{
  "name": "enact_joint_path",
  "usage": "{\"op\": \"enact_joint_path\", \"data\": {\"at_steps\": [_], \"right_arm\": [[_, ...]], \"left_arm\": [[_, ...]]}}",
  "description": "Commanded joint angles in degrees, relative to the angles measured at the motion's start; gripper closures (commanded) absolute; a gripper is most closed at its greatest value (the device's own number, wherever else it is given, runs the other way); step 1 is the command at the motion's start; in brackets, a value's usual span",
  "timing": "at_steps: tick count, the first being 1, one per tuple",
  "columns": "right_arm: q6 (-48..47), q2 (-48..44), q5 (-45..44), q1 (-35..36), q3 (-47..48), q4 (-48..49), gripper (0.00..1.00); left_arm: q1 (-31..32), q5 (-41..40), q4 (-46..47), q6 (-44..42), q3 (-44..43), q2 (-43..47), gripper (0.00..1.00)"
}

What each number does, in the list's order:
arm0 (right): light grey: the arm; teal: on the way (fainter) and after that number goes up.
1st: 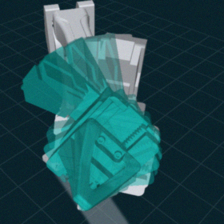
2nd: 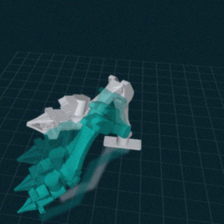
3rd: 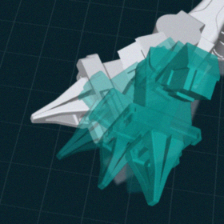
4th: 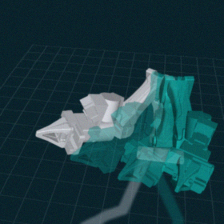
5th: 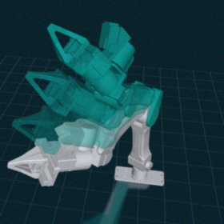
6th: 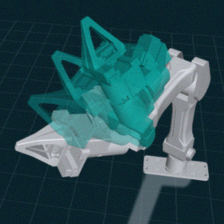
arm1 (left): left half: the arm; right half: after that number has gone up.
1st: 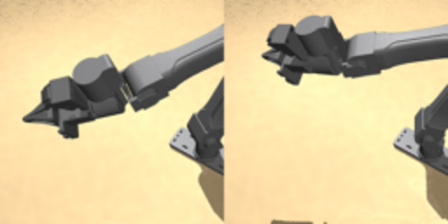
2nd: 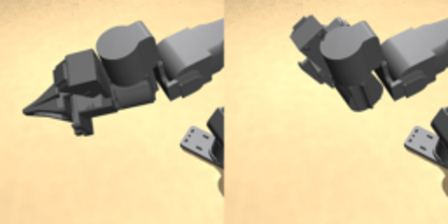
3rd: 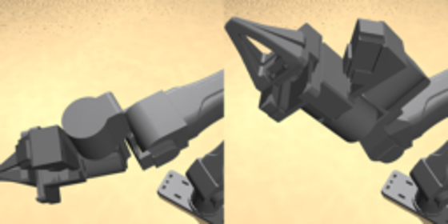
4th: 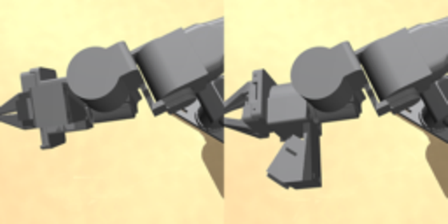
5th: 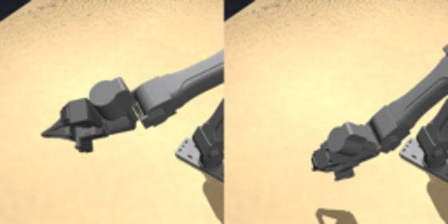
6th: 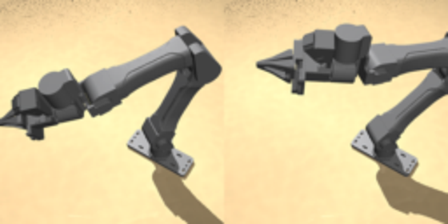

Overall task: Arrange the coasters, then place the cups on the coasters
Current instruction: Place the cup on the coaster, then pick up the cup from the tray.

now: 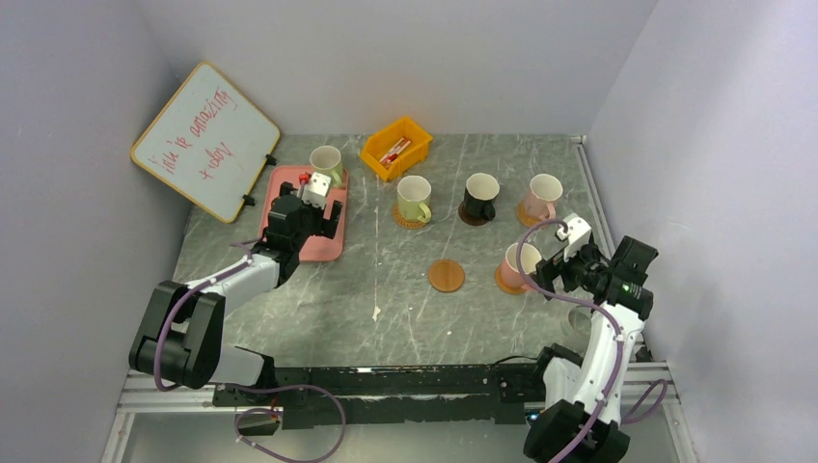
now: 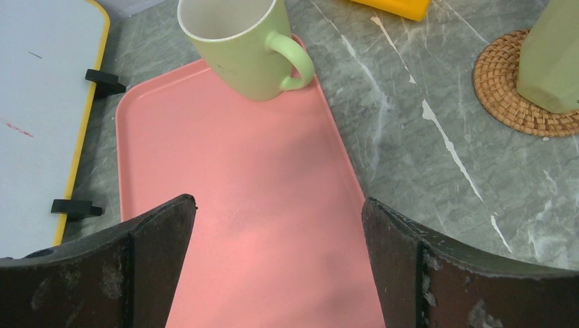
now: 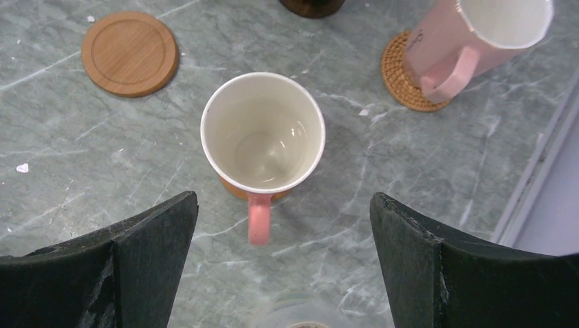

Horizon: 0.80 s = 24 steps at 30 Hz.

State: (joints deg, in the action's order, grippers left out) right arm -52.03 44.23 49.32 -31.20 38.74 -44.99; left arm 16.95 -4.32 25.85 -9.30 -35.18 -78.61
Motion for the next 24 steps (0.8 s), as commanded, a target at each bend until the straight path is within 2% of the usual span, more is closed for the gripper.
{"op": "enact_joint_path", "data": {"at_steps": [1,14,16,24], "right_arm": [[0.68,-2.12,-0.18,-0.27,5.19,-3.47,0.0],[1.62,-6.32,3.12,-0.26,11.92,-8.74,0.0],[0.34,-6.88,4.63,-0.26,11.43,-10.31,0.0],[0.04,-8.96,4.32,-0.26,8.23,-7.89,0.0]], "left_arm": [[-0.25,0.46,2.16,0.64,-1.81,0.43,0.04],[-0.34,-2.29,-0.23,0.95,-4.21,-2.21,0.04],[-0.36,0.49,-1.4,1.24,-5.07,-2.93,0.04],[-0.34,-0.6,-4.22,0.93,-9.51,-3.13,0.04]]}}
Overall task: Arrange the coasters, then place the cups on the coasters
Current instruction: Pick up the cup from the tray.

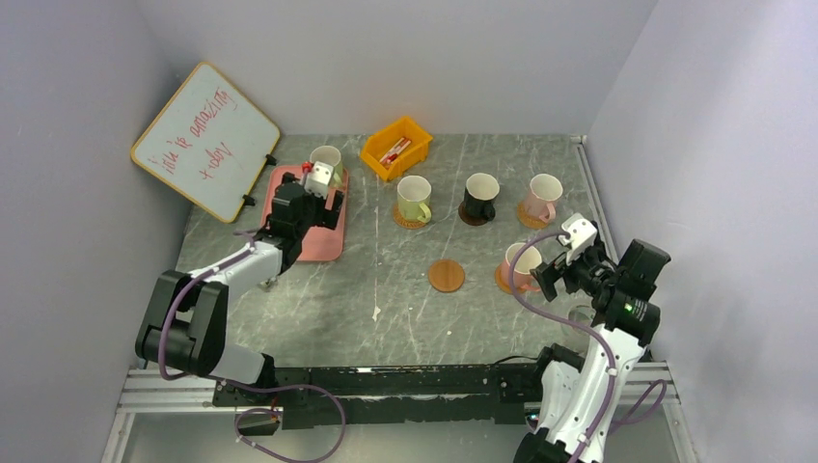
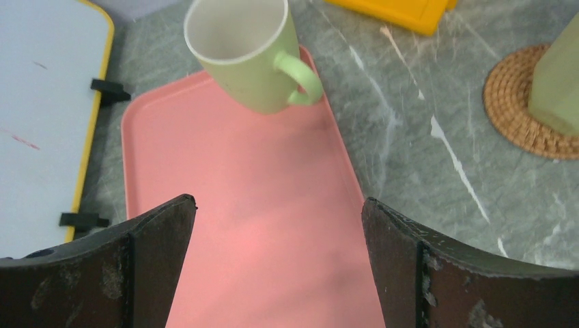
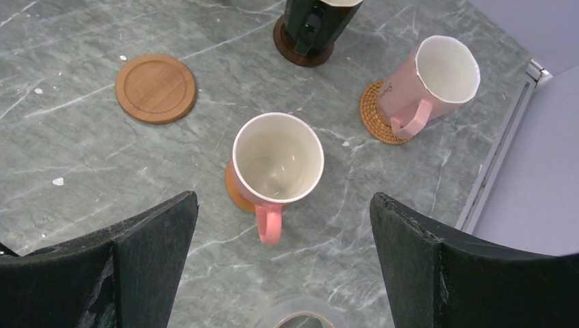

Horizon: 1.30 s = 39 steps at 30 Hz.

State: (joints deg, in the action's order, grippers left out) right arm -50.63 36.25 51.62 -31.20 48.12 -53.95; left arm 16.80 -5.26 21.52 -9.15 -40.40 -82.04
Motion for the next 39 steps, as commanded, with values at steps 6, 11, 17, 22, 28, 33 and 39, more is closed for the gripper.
{"op": "enact_joint_path", "data": {"at_steps": [6,11,17,22,28,33,39], "right_arm": [[-1.99,-2.41,2.78,-0.26,-3.71,2.41,0.0],[-3.46,-2.42,3.35,-0.33,-3.64,0.77,0.0],[-3.31,-3.88,3.27,-0.26,-4.38,1.13,0.0],[-3.73,-3.74,3.58,-0.26,-4.51,0.74,0.0],[-4.1,-3.53,3.78,-0.34,-4.44,0.26,0.0],[-4.03,-3.82,3.93,-0.52,-4.71,0.54,0.0],[-4.0,-3.61,4.01,-0.7,-4.74,0.6,0.0]], "left_arm": [[-0.19,2.65,-2.66,0.99,-9.78,-2.6,0.04],[-0.19,0.15,-3.9,2.95,-14.98,-7.93,0.04],[0.07,-3.98,-3.47,4.5,-18.14,-11.68,0.04],[0.08,-5.66,-2.11,6.13,-18.97,-13.46,0.04],[0.38,-4.34,-3.9,8.52,-22.91,-17.41,0.04],[0.78,-8.19,-4.4,8.42,-25.78,-20.96,0.04],[0.96,-13.81,-4.91,8.25,-28.06,-23.99,0.04]]}}
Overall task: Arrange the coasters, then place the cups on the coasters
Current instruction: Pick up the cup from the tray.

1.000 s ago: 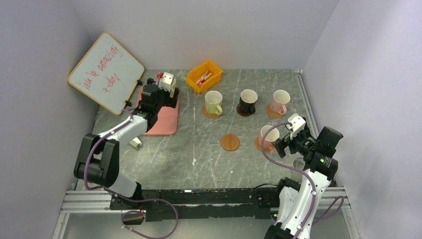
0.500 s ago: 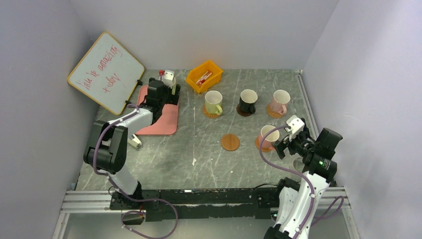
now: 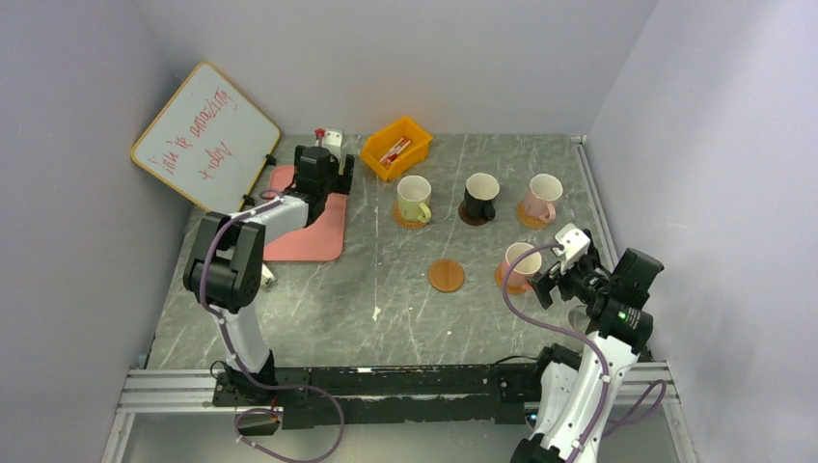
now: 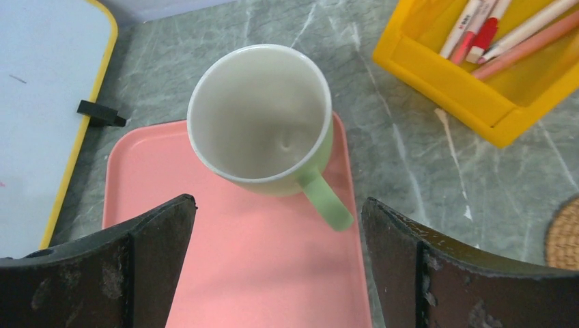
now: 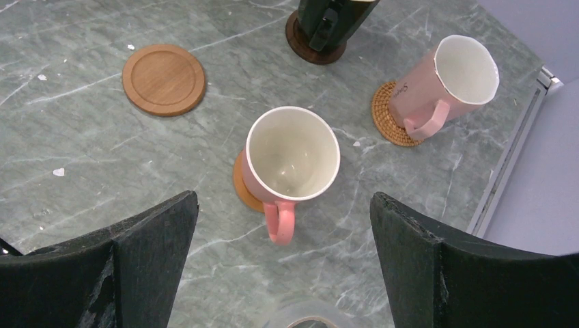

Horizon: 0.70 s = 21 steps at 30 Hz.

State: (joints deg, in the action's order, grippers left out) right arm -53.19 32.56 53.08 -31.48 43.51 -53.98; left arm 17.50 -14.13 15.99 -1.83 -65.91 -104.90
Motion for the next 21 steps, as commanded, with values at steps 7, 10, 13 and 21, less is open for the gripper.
{"op": "enact_joint_path", "data": {"at_steps": [7,10,13,21], "right_arm": [[-1.79,0.1,2.73,-0.59,-0.06,0.21,0.0],[-2.0,-0.03,2.72,-0.73,-0.16,0.08,0.0],[-2.07,-0.08,2.9,-0.81,-0.13,-0.09,0.0],[-2.77,-0.04,3.17,-0.99,-0.09,-0.67,0.0]], "left_arm": [[0.02,-7.74,-1.4,1.03,-4.16,-3.17,0.04],[-0.54,-7.01,-1.57,1.46,-3.38,-2.59,0.04],[-1.47,-5.94,-1.07,1.47,-2.02,-0.99,0.04],[-5.38,-2.53,-1.18,4.24,-1.0,-0.45,0.04]]}}
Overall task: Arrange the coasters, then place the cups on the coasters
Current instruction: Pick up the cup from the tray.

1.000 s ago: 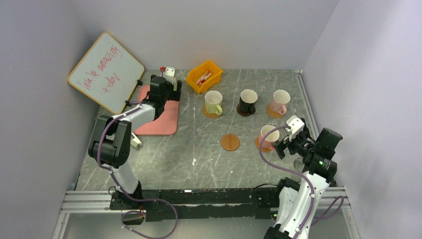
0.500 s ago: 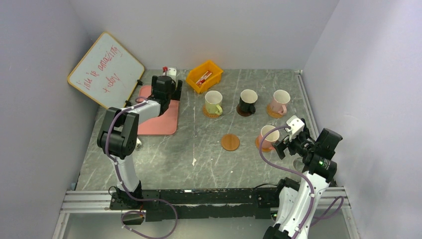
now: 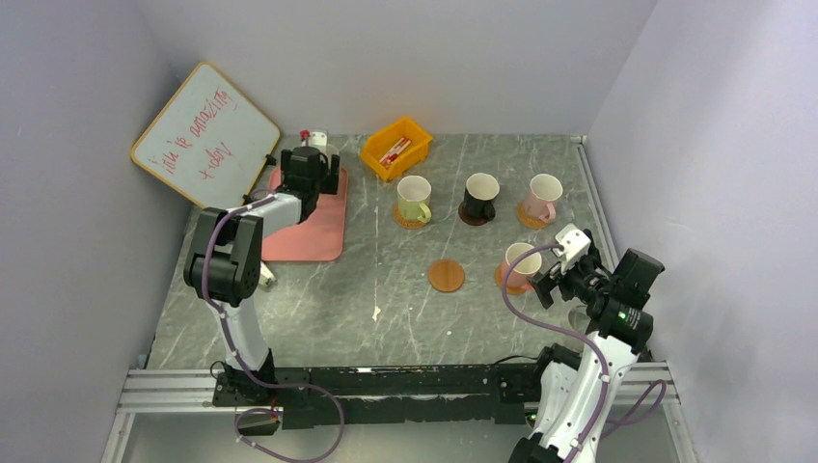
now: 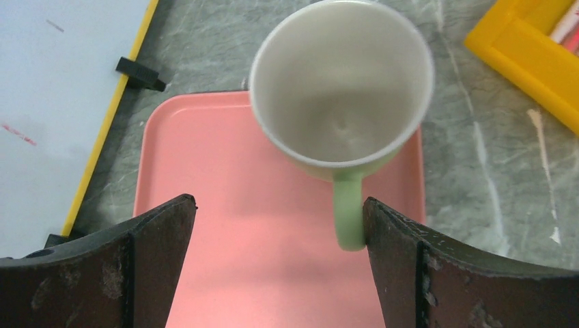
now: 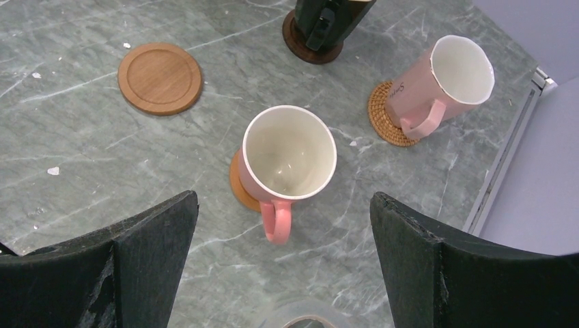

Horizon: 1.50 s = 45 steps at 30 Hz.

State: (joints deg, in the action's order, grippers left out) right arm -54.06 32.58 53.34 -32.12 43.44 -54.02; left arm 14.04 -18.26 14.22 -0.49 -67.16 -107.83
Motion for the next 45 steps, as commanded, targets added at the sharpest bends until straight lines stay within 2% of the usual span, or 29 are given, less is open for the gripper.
{"op": "enact_joint_path", "data": {"at_steps": [1,4,8,12,27,28,29,30,45], "right_arm": [[-1.99,-0.06,2.95,-0.4,-0.02,-0.72,0.0],[-1.99,-0.14,3.06,-0.49,-0.09,-0.69,0.0],[-2.49,-0.06,3.09,-0.57,-0.11,-1.05,0.0],[-2.86,-0.15,3.42,-0.58,-0.03,-1.37,0.0],[-4.28,-0.11,3.83,-1.02,-0.11,-2.43,0.0],[-4.15,-0.14,3.79,-1.02,-0.11,-2.34,0.0],[-4.06,-0.22,3.79,-1.02,-0.19,-2.24,0.0],[-4.04,-0.28,3.91,-1.06,-0.13,-2.28,0.0],[-5.26,-0.69,4.48,-1.28,0.14,-3.42,0.0]], "left_arm": [[-2.33,2.02,0.29,3.24,0.0,2.31,0.04],[-3.15,4.51,0.44,3.5,-0.3,1.94,0.04],[-3.83,13.88,2.47,2.69,0.36,2.1,0.04],[-3.94,18.99,2.92,2.16,0.23,1.65,0.04],[-4.29,20.83,4.76,2.18,0.43,0.24,0.02],[-4.35,21.49,5.03,1.9,0.26,0.1,0.22],[-4.45,21.74,4.65,1.7,-0.06,-0.15,0.35],[-4.58,21.89,4.1,1.72,-0.43,-0.51,0.37],[-4.99,19.72,4.35,1.85,-0.92,-1.81,0.39]]}}
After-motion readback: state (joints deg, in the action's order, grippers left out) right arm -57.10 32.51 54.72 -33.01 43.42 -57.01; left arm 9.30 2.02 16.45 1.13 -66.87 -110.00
